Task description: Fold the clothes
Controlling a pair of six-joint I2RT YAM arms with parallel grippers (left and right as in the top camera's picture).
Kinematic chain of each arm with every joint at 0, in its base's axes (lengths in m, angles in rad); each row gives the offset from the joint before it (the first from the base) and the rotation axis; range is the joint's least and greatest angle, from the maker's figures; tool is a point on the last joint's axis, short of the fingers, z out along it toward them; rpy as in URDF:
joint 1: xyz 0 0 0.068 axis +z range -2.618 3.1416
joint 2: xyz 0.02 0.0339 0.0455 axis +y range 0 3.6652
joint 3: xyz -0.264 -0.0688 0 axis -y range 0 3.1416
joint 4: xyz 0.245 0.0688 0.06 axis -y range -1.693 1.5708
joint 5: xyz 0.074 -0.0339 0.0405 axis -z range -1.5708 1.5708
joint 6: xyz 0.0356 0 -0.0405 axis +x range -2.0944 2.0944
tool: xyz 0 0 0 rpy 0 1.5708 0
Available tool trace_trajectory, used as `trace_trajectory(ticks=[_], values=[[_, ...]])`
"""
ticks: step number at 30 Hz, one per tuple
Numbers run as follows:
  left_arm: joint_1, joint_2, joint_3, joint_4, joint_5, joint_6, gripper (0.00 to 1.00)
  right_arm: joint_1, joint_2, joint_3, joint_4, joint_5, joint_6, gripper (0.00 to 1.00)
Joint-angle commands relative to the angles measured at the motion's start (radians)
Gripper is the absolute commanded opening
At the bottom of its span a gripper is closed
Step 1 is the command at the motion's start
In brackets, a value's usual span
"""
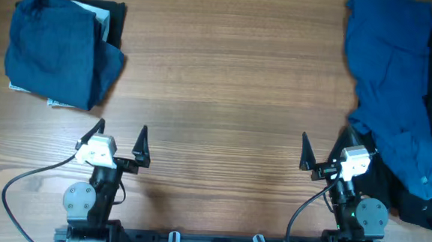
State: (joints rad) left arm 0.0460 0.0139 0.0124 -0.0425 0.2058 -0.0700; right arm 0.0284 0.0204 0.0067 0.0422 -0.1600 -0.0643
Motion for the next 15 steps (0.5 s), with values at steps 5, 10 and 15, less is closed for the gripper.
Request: trace_trajectory(ticks=[5,10,15], values=[[-0.006,0.000,-0.004,0.058,0.298,-0.030,1.00,0.006,0.000,0.015,0.084,-0.039,0.124,1.00],[-0.006,0.037,0.071,0.133,0.329,-0.089,1.00,0.006,0.053,0.122,0.077,-0.050,0.123,1.00],[-0.006,0.242,0.271,0.114,0.329,-0.089,1.00,0.006,0.300,0.327,0.069,-0.077,0.117,1.00]])
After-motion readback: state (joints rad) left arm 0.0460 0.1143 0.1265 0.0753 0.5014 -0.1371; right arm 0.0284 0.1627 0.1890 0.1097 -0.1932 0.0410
